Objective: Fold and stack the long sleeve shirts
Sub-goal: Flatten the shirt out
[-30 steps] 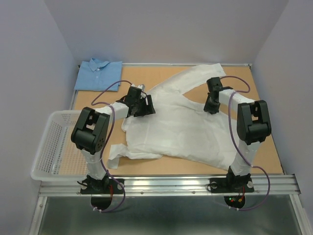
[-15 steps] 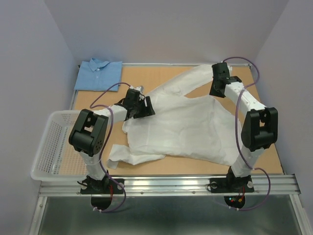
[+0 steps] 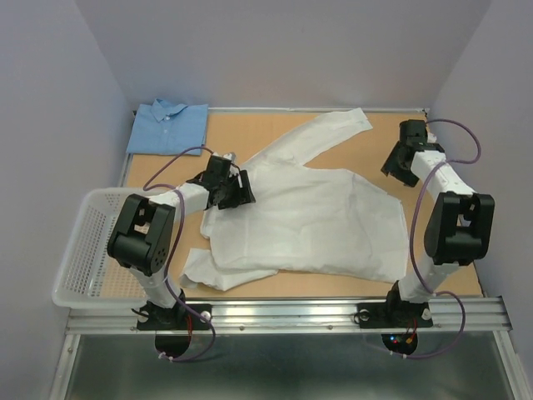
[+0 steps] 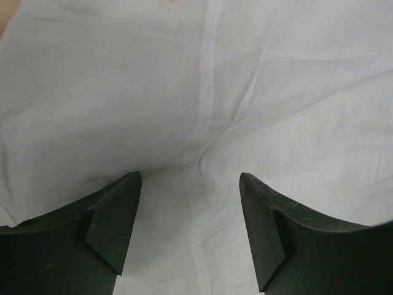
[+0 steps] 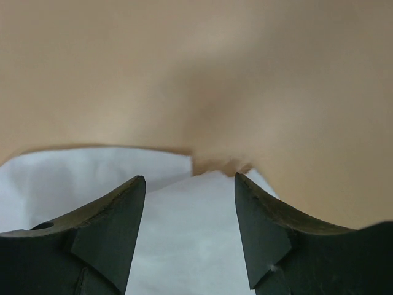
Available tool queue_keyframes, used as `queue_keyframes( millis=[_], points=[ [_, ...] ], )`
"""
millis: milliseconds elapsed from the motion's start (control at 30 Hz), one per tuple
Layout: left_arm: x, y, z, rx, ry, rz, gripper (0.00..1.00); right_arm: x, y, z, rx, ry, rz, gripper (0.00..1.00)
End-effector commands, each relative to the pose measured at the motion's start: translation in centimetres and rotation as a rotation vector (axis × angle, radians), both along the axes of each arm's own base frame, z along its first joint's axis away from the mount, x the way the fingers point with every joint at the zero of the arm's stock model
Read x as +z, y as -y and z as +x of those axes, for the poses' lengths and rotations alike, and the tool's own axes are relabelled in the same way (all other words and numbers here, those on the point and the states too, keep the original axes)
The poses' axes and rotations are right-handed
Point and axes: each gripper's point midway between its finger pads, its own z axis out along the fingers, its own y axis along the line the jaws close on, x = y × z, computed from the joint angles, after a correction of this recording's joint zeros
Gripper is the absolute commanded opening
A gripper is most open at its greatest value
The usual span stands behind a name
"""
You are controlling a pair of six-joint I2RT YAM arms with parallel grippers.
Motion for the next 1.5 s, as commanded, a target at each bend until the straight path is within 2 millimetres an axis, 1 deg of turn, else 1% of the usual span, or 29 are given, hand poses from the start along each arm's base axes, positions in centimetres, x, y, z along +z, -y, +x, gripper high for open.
queue_keyframes(
  millis=[0,67,133,167,267,300,367,400,433,500,567,633,700,833,967,1000,1067,1100,1167,1200,1233,1267,1300,1333,1367,1400,1467],
  points=[
    [-3.2,-4.4,-4.5,0.017,-0.174,0.157,0.78,-1.2,-0.6,0.5,-0.029,-0.002,0.091,0.65],
    [-3.1,-4.4,-4.7,0.003,-0.180,0.156,0.78,-2.4,-1.4,1.5,0.002,-0.016,0.132,0.65],
    [-2.9,-4.1,-4.4,-0.002,-0.172,0.143,0.77,-2.9,-2.2,2.4,0.054,-0.015,0.157,0.64],
    [-2.8,-4.0,-4.3,-0.005,-0.169,0.137,0.78,-3.3,-2.5,3.2,0.083,-0.009,0.165,0.64],
    [-2.5,-3.5,-4.0,-0.016,-0.160,0.121,0.78,-3.6,-3.6,4.5,0.156,0.012,0.169,0.64],
    [-2.5,-3.5,-3.9,-0.017,-0.158,0.119,0.78,-3.9,-3.9,4.6,0.177,0.008,0.166,0.64],
    [-2.4,-3.3,-3.7,-0.018,-0.156,0.113,0.78,-4.6,-4.9,4.8,0.216,-0.005,0.150,0.66],
    [-2.3,-3.2,-3.7,-0.018,-0.154,0.109,0.78,-5.0,-5.1,4.7,0.229,-0.013,0.149,0.68],
    [-2.2,-3.1,-3.6,-0.019,-0.149,0.105,0.78,-5.1,-6.4,4.6,0.273,-0.021,0.127,0.68],
    [-2.2,-3.1,-3.6,-0.018,-0.147,0.103,0.78,-5.8,-7.2,4.4,0.303,-0.032,0.098,0.71],
    [-2.2,-3.0,-3.5,-0.019,-0.146,0.102,0.77,-6.3,-8.2,4.1,0.334,-0.048,0.059,0.76],
    [-2.3,-3.0,-3.6,-0.022,-0.151,0.101,0.78,-6.5,-8.6,4.0,0.348,-0.047,0.057,0.78],
    [-2.3,-2.9,-3.6,-0.024,-0.151,0.100,0.78,-6.7,-8.8,3.8,0.355,-0.046,0.058,0.79],
    [-2.5,-3.0,-3.7,-0.027,-0.156,0.104,0.78,-6.3,-10.1,3.8,0.437,-0.039,0.017,0.79],
    [-2.7,-3.0,-3.7,-0.031,-0.160,0.108,0.78,-7.8,-9.6,3.5,0.403,-0.079,-0.023,0.78],
    [-2.7,-3.0,-3.7,-0.030,-0.161,0.110,0.78,-8.7,-9.4,3.1,0.393,-0.104,-0.029,0.76],
    [-2.9,-3.1,-3.8,-0.028,-0.164,0.114,0.78,-9.5,-8.7,2.9,0.362,-0.122,-0.054,0.73],
    [-2.9,-3.2,-3.8,-0.026,-0.163,0.117,0.78,-10.3,-8.3,2.8,0.347,-0.143,-0.065,0.72],
    [-3.2,-3.3,-4.0,-0.026,-0.170,0.120,0.78,-11.0,-7.9,2.7,0.335,-0.162,-0.092,0.62],
    [-3.2,-3.4,-4.0,-0.025,-0.170,0.120,0.78,-11.7,-7.7,2.6,0.331,-0.178,-0.098,0.57],
    [-3.2,-3.4,-4.2,-0.025,-0.173,0.121,0.78,-11.8,-7.4,2.7,0.328,-0.183,-0.112,0.44],
    [-3.4,-3.5,-4.3,-0.022,-0.179,0.127,0.78,-11.9,-6.9,2.8,0.314,-0.187,-0.139,0.34],
    [-3.6,-3.7,-4.5,-0.020,-0.186,0.131,0.78,-11.8,-6.7,2.9,0.310,-0.188,-0.158,0.26],
    [-3.5,-3.7,-4.6,-0.019,-0.189,0.134,0.78,-11.6,-6.3,3.1,0.303,-0.186,-0.174,0.15],
    [-3.6,-3.8,-4.7,-0.016,-0.191,0.134,0.78,-10.9,-5.6,3.7,0.295,-0.176,-0.220,0.10],
    [-3.5,-3.9,-4.7,-0.013,-0.188,0.134,0.78,-10.1,-5.2,4.1,0.288,-0.165,-0.248,0.06],
    [-3.5,-4.0,-4.8,-0.008,-0.189,0.137,0.78,-7.0,-4.1,5.7,0.269,-0.115,-0.331,0.05]
  ],
)
